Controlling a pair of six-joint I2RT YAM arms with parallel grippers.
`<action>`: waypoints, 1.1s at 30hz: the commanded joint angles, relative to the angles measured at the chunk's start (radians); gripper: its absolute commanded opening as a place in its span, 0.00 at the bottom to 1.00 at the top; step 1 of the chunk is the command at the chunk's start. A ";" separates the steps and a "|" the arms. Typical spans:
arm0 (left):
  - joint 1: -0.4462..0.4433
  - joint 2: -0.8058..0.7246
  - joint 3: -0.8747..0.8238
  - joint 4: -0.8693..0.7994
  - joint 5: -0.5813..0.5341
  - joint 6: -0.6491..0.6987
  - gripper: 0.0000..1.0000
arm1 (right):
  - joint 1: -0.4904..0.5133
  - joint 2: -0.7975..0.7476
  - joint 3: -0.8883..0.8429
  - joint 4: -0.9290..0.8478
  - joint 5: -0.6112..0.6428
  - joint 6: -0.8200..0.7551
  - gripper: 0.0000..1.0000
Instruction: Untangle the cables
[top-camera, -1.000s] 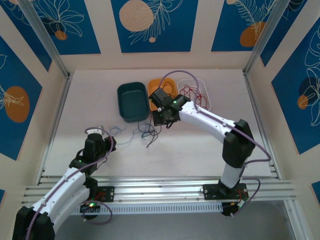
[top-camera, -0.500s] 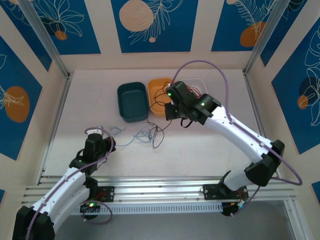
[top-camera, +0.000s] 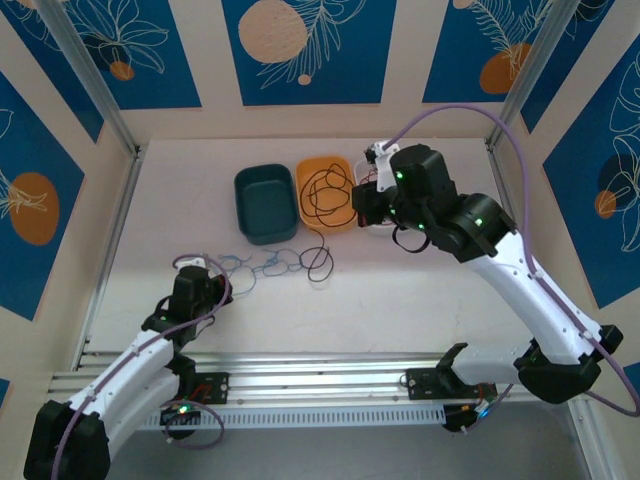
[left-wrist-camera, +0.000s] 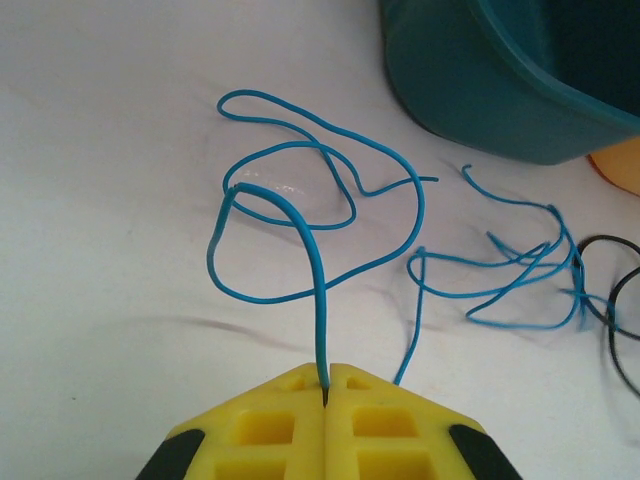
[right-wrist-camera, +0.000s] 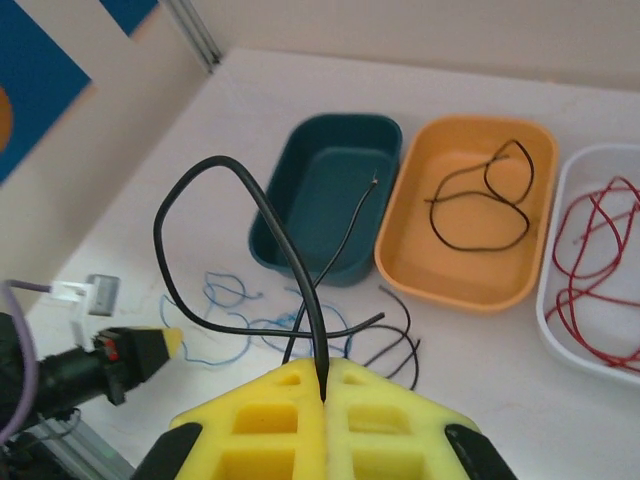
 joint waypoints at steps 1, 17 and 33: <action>0.010 0.000 -0.008 0.031 0.004 -0.017 0.00 | -0.011 -0.023 0.043 0.034 -0.052 -0.038 0.00; 0.010 -0.006 -0.014 0.055 0.053 -0.010 0.00 | -0.178 0.210 0.128 0.138 -0.064 -0.078 0.00; 0.010 -0.011 -0.022 0.059 0.054 -0.016 0.00 | -0.261 0.629 0.301 0.156 0.006 -0.120 0.00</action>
